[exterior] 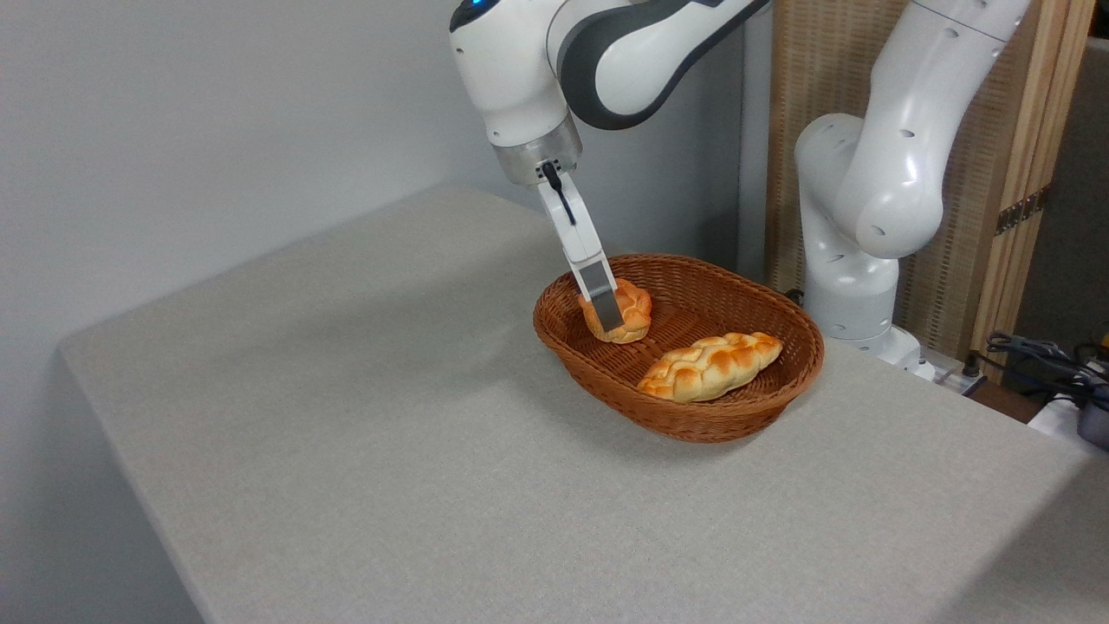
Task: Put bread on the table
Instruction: 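Lower the gripper onto the round golden bun and close on it, then lift the bun out of the basket and lower it onto the table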
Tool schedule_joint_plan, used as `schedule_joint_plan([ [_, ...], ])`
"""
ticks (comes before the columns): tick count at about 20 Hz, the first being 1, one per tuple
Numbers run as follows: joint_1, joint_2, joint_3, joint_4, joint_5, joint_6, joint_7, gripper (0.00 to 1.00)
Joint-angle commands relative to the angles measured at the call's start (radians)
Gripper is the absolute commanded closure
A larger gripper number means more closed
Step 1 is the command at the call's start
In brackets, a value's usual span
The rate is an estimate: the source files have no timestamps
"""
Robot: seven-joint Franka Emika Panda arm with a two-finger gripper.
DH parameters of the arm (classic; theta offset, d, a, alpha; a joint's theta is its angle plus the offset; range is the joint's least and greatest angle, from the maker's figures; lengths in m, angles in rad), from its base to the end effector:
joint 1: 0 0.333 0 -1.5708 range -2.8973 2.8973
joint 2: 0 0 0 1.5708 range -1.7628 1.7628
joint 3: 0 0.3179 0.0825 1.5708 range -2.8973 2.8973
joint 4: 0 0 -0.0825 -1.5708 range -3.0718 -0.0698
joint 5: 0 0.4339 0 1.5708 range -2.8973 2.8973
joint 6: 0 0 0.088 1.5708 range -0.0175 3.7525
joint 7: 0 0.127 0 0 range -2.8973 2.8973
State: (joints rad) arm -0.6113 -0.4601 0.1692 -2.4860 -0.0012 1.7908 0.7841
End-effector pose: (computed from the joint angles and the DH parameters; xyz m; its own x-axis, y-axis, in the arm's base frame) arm 0.3739 -0.1803 0.3913 0.2989 -0.9474 -0.1148 -0.9219 -0.3177 0.2216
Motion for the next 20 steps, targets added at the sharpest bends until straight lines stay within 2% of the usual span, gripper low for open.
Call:
schedule_joint_plan([
  [1, -0.012, -0.005, 0.052, -0.014, -0.003, 0.027, 0.012, 0.51],
  [2, -0.010, -0.003, 0.052, -0.014, -0.002, 0.027, 0.012, 0.56],
  [3, -0.010, -0.005, 0.052, -0.014, -0.003, 0.027, 0.012, 0.57],
  [15, -0.008, -0.003, 0.073, 0.007, 0.004, 0.003, 0.011, 0.57],
  [17, -0.008, -0.003, 0.076, 0.064, 0.007, -0.095, 0.011, 0.57],
  [20, -0.011, -0.002, 0.141, 0.205, 0.010, -0.194, 0.011, 0.57],
])
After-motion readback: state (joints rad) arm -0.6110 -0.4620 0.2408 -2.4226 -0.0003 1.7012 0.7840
